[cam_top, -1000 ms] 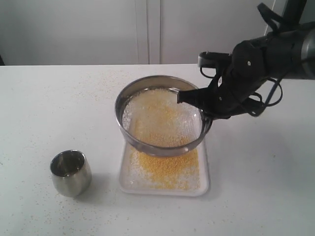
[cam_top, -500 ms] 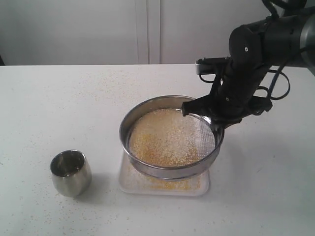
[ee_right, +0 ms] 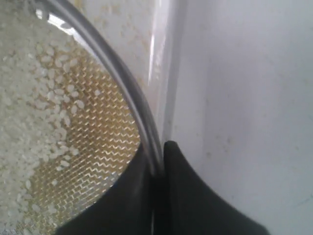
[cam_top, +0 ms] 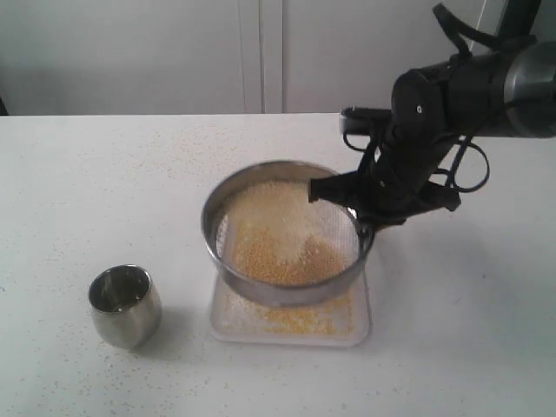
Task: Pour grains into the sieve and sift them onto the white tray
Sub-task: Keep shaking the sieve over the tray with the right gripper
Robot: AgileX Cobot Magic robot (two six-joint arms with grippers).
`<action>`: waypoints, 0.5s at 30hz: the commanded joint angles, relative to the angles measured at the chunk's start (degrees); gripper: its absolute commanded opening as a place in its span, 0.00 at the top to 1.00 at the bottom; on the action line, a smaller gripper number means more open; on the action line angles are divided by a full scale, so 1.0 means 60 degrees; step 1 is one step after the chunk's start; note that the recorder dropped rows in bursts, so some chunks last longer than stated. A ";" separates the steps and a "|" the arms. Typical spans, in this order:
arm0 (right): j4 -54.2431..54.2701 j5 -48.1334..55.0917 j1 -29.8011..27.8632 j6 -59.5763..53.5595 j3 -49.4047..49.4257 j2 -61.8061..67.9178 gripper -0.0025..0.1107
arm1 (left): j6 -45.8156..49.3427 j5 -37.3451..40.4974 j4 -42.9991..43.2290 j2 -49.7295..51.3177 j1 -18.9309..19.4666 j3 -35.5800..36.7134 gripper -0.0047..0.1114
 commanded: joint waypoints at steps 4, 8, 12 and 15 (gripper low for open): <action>0.0307 -0.0469 -0.0350 0.0406 -0.0009 0.0020 0.98 | -0.0025 0.0111 -0.0046 -0.0087 0.0022 -0.0037 0.96; 0.0199 -0.0519 -0.0212 -0.0379 0.0819 -0.0690 0.98 | -0.0026 0.0111 -0.0003 -0.0087 0.0022 -0.0037 0.96; 0.0199 -0.2211 -0.0491 0.0596 0.0642 -0.0646 0.98 | -0.0026 0.0111 -0.0003 -0.0087 0.0022 -0.0037 0.96; 0.0331 0.0069 -0.0545 -0.0046 -0.0129 -0.0197 0.98 | -0.0026 0.0111 -0.0003 -0.0087 0.0022 -0.0037 0.96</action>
